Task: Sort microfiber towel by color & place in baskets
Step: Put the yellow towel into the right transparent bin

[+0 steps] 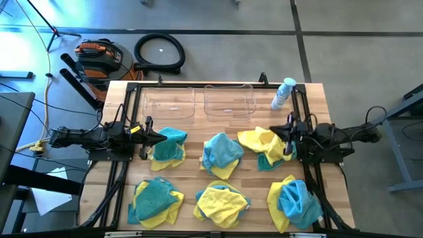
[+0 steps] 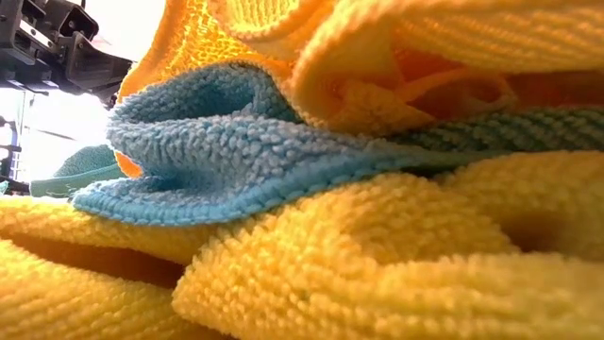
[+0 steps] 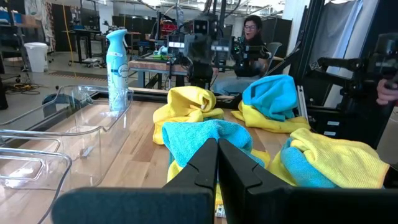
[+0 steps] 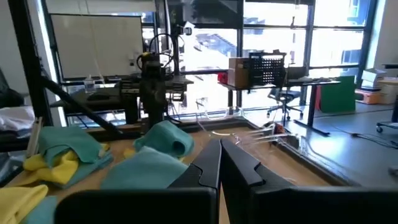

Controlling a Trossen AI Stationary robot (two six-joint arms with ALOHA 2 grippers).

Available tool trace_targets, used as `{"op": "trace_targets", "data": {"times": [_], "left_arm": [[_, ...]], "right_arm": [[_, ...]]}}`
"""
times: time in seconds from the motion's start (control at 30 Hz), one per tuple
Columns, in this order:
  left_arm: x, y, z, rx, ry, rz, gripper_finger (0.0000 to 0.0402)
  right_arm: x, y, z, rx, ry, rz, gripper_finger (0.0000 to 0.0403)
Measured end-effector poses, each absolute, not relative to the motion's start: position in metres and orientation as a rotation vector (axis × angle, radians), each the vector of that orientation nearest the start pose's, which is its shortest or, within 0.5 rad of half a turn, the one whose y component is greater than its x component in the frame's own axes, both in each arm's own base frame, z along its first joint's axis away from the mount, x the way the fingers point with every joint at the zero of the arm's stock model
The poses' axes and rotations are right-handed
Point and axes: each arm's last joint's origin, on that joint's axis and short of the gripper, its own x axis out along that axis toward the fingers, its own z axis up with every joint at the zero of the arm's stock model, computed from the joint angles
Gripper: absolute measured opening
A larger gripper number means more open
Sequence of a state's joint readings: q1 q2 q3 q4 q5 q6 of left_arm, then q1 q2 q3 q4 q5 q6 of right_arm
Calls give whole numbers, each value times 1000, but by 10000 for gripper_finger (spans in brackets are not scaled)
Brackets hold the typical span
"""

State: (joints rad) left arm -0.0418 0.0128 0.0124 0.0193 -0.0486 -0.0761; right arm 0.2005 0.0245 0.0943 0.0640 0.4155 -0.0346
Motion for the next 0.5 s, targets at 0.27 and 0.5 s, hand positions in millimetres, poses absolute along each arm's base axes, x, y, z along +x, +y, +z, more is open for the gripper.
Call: {"op": "trace_targets", "data": {"times": [0.27,0.5], "left_arm": [[98,-3,169,-77,-19,6,0],[98,-3,169,-77,-19,6,0]], "right_arm": [[79,1,276,110,106,-355,0],[89,-1,307,288,570,-688,0]]}}
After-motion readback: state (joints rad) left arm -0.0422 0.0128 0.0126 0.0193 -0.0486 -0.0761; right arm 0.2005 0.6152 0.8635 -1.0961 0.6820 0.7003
